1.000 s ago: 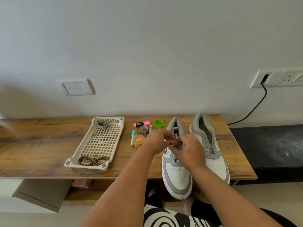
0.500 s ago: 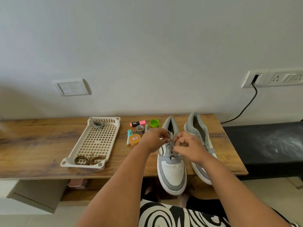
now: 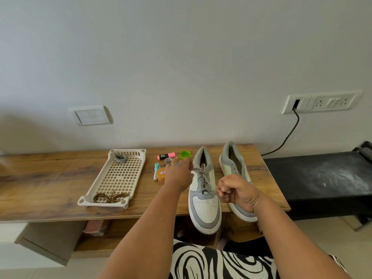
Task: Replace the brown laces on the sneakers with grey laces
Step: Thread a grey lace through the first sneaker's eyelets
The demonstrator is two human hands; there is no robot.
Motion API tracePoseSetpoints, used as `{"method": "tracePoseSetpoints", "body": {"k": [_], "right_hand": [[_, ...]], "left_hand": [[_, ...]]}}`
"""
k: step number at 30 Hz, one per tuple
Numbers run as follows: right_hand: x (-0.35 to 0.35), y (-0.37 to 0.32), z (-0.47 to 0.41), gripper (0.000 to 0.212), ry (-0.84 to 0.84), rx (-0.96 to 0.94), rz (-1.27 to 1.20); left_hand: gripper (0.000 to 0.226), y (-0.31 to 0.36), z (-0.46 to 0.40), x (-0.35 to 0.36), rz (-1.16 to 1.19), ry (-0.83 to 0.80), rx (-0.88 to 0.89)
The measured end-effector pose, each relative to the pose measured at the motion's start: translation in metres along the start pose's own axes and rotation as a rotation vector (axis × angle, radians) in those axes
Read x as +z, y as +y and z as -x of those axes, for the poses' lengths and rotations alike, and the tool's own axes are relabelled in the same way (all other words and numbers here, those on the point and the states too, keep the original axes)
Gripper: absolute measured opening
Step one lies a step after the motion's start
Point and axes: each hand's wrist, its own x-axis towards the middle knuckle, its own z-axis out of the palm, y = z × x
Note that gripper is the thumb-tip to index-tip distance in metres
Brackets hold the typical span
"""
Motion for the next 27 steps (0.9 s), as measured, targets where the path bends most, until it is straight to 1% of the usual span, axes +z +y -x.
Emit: {"method": "tracePoseSetpoints", "body": {"k": [2,4,7,10,13,14,16,18,20,21,23,25,27], "right_hand": [[-0.005,0.001,0.004,0.022,-0.06,0.049,0.006],[-0.009,0.002,0.005,0.021,-0.128,0.101,0.015],[-0.014,0.003,0.005,0.019,-0.216,0.177,0.047],[-0.017,0.004,0.003,0.018,-0.287,0.25,0.082],[-0.022,0.003,0.001,0.019,-0.306,0.348,0.139],[-0.023,0.002,0.0,0.02,-0.284,0.398,0.204],[-0.026,0.005,-0.003,0.024,-0.181,0.502,0.44],[-0.03,0.012,-0.011,0.03,-0.022,0.505,0.665],[-0.031,0.019,-0.021,0.033,0.147,0.405,0.816],[-0.03,0.023,-0.026,0.039,0.226,0.34,0.882],[-0.025,0.029,-0.033,0.046,0.377,0.219,0.93],[-0.015,0.034,-0.037,0.046,0.47,0.119,0.912],[-0.007,0.038,-0.041,0.043,0.523,0.04,0.929]], "left_hand": [[0.02,-0.002,0.001,-0.001,0.006,0.038,-0.056],[0.027,-0.005,0.0,0.0,0.08,0.043,-0.116],[0.044,-0.013,-0.006,0.006,0.248,-0.055,-0.177],[0.055,-0.021,-0.011,0.013,0.222,-0.151,-0.155],[0.054,-0.02,-0.015,0.016,0.26,-0.166,-0.121],[0.052,-0.018,-0.016,0.016,0.291,-0.165,-0.099],[0.048,-0.013,-0.018,0.017,0.348,-0.165,-0.054],[0.047,-0.008,-0.018,0.019,0.399,-0.158,-0.029],[0.048,-0.005,-0.019,0.019,0.415,-0.131,-0.034],[0.05,-0.005,-0.019,0.018,0.422,-0.116,-0.051],[0.054,-0.004,-0.019,0.016,0.476,-0.092,-0.106],[0.056,-0.004,-0.018,0.015,0.531,-0.073,-0.152],[0.056,-0.004,-0.016,0.014,0.547,-0.065,-0.175]]}}
